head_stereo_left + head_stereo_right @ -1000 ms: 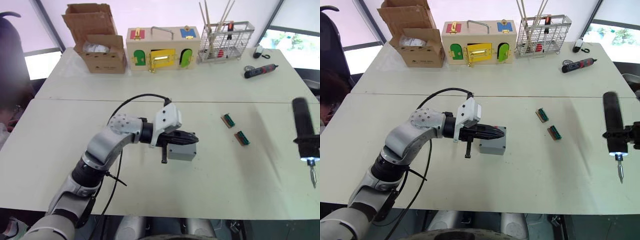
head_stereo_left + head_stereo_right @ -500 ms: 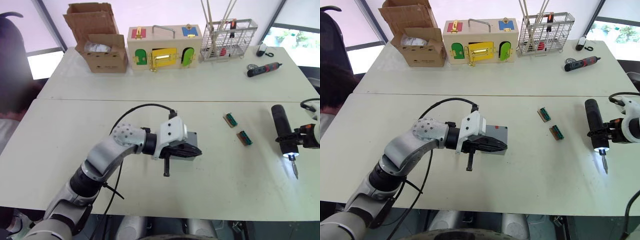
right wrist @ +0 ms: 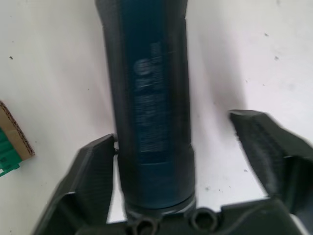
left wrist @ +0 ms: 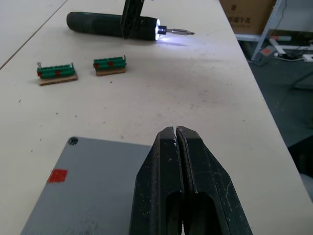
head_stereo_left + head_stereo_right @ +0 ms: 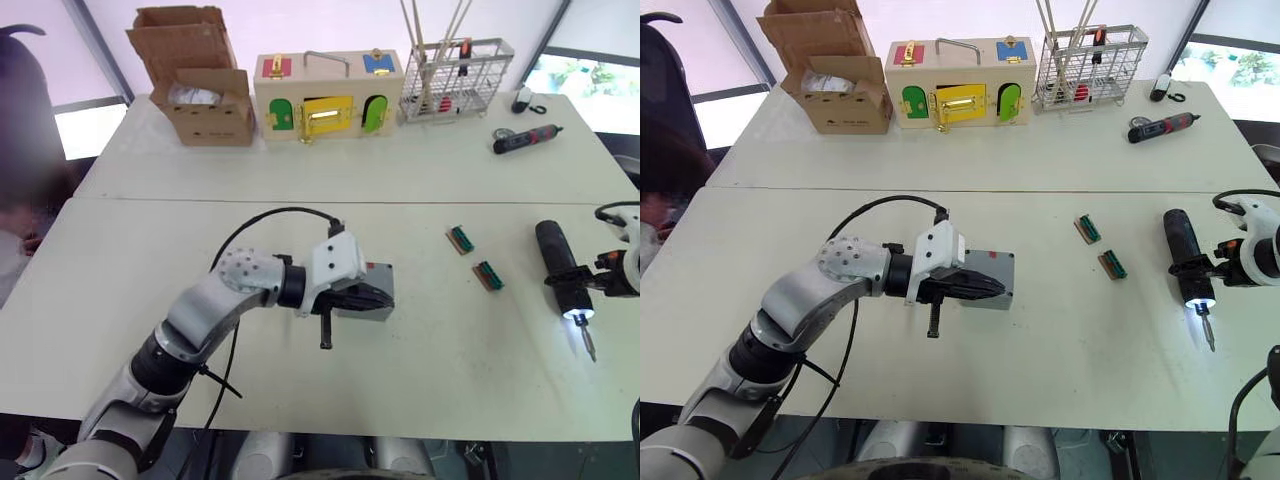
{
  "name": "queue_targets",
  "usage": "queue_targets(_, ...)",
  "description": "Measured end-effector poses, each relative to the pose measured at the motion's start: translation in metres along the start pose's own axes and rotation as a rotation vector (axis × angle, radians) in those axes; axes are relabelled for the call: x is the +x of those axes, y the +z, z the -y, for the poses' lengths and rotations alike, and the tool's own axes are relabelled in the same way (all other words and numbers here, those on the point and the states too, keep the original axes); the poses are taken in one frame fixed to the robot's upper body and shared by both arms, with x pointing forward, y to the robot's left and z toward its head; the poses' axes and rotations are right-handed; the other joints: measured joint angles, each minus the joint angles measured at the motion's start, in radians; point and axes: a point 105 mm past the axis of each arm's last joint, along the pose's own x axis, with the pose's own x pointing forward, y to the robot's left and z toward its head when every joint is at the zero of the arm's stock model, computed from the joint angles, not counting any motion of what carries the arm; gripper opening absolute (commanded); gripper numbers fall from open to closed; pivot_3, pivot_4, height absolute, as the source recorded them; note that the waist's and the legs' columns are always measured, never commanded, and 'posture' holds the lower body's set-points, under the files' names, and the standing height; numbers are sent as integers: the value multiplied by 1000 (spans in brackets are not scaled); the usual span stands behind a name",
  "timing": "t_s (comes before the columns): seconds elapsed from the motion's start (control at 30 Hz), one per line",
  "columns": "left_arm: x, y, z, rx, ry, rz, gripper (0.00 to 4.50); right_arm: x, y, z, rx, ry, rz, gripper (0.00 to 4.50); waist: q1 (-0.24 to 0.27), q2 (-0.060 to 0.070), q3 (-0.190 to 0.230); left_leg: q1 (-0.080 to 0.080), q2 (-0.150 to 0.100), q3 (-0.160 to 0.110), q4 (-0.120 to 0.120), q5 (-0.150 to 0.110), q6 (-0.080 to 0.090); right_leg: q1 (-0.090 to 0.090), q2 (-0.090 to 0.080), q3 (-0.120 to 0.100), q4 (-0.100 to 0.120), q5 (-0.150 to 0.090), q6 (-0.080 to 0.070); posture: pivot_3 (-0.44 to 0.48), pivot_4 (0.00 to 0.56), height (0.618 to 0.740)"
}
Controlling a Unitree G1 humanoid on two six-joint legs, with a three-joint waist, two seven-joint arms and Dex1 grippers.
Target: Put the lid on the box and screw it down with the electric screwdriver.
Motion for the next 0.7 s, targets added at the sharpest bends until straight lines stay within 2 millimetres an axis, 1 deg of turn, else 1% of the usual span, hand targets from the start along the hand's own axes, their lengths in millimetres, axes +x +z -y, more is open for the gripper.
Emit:
queue_targets(0.1,-5,0,-7,-14,28,8,0,1,2,-2,2,10,26,4462,-1,0,0,0,0,0,1,0,0,0,0,0,0,0,0,0,150,694)
queue_targets(0.17,-8,0,-12,-18,55,9,0,-2,9,0,3,-2,72,4462,-1,0,0,0,0,0,1,0,0,0,0,0,0,0,0,0,150,694)
queue_targets(0.2,-10,0,-15,-22,71,11,0,-5,14,0,-12,-9,105,4462,-1,0,0,0,0,0,1,0,0,0,0,0,1,0,0,0,150,694)
queue_targets(0.23,-15,1,-22,-27,109,17,0,-13,28,-3,-61,-9,180,4462,-2,0,0,0,0,0,1,0,0,0,0,0,1,0,0,0,150,694)
queue_targets(0.27,-19,1,-27,-28,134,16,0,-19,36,-7,-91,-6,222,4462,-2,0,0,0,0,0,1,0,0,-1,0,0,1,0,0,0,150,694)
queue_targets(0.3,-24,2,-33,-30,166,19,0,-26,44,-13,-135,1,273,4462,-3,0,0,0,0,0,1,0,-1,-1,0,0,1,0,0,0,150,694)
queue_targets(0.33,-31,2,-39,-31,198,12,0,-36,52,-22,-198,15,330,4462,-2,0,0,0,1,-1,0,0,-1,-1,1,0,2,0,0,0,150,694)
queue_targets(0.37,-38,1,-43,-31,222,0,0,-42,55,-33,-250,39,371,4462,-1,-1,1,0,1,-1,0,1,-1,-1,1,0,2,0,0,0,150,694)
queue_targets(0.43,-51,-4,-50,-40,265,-35,0,-52,55,-64,-378,118,448,4462,-1,-1,1,0,1,-2,0,1,-1,-1,1,0,2,0,0,0,150,694)
queue_targets(0.5,-63,-12,-51,-48,279,-85,0,-51,40,-106,-500,254,492,4462,1,-3,0,0,1,-3,0,1,-1,0,1,-1,2,0,0,0,150,694)
queue_targets(0.53,-66,-16,-50,-50,279,-107,0,-47,27,-126,-541,327,496,4462,2,-4,0,0,1,-3,0,1,-2,0,1,-1,2,0,0,0,150,694)
queue_targets(0.57,-70,-22,-49,-56,278,-140,0,-41,6,-156,-601,435,483,4462,3,-5,0,1,1,-4,0,1,-2,1,1,-1,2,0,0,0,150,694)
queue_targets(0.63,-72,-27,-48,-57,276,-168,0,-29,-28,-185,-655,547,423,4462,9,-5,0,0,0,-4,0,1,-1,1,0,-1,2,0,0,0,150,694)
queue_targets(0.7,-69,-31,-45,-64,255,-183,0,-21,-51,-201,-696,580,376,4462,15,-5,0,0,-1,-4,4,-1,1,2,-1,0,2,0,0,0,150,694)
